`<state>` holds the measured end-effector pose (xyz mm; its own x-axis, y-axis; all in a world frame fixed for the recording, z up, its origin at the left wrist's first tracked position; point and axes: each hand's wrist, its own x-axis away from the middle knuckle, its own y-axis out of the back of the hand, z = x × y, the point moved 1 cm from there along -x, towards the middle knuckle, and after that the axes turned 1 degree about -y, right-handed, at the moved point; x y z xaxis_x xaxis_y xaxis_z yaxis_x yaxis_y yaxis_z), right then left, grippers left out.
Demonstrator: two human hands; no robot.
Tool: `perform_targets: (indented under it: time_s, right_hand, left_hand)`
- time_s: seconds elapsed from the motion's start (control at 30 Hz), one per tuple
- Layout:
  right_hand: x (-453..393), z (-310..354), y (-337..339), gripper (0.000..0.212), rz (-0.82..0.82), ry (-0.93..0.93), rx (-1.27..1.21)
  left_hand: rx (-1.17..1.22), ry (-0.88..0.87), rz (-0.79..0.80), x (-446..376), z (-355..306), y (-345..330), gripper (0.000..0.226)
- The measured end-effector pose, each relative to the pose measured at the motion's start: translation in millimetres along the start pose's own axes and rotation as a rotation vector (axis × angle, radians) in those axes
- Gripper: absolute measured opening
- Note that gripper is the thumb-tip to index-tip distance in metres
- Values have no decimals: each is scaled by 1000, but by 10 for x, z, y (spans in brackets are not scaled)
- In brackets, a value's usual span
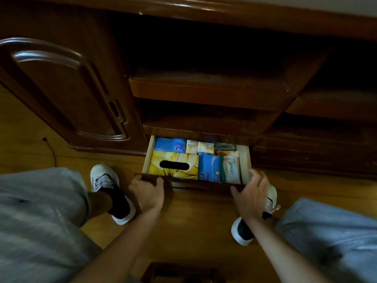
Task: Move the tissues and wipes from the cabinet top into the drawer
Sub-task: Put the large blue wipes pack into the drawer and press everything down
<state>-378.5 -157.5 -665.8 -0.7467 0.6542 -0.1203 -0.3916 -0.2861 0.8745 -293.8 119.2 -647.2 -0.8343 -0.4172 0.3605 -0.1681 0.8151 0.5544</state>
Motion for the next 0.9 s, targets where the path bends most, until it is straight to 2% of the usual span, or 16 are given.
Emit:
perform_targets:
  time_s: [0.03,0.07,0.1,0.13,0.17,0.2,0.23,0.3,0.5,0.63,0.73,0.8,0.83,0.9]
  right_hand:
    - [60,10,-24,84,-93,-175,-170]
    - [99,14,-56,87,-143,-410,-358]
    - [114,35,-87,86,-112,-685,-553]
    - [126,79,-120,79,-4,-945,-763]
    - [132,139,-155,68,111,-1109,-1027]
    - [133,195,-176,60,201,-1193,-1308]
    - [120,219,-199,57,230,-1204,-1496]
    - [98,254,-232,60,205,-1161,-1624]
    - [-120,223,-390,71,210,-1114,-1529]
    - [-391,219,-458,45,178,-1128,-1547]
    - [-595,227,-552,33,176,-1147,-1519]
    - [-775,230,-618,22,177,-1111,-1496]
    - [-876,242,-642,22,178,-1102,-1508]
    - [-1077,272,-690,37,192,-1088,-1538]
  left_hand:
    - [239,267,61,33,-5,-33,61]
    - [473,463,141,61,-29,-70,55]
    - [655,575,221,77,-81,-92,48]
    - [767,616,269,69,-128,-105,44]
    - [849,625,294,45,-158,-122,43]
    - [911,626,313,21,-171,-135,43]
    - [951,634,330,4,-185,-145,41]
    - [983,663,359,-29,-187,-163,33]
    - [1061,614,466,-253,-244,-244,55]
    - [963,532,471,-447,-376,-402,68]
    - [896,491,462,-615,-561,-565,84]
    - [894,471,492,-747,-684,-656,87]
    - [891,459,502,-820,-739,-690,87]
    - [886,454,497,-962,-825,-760,89]
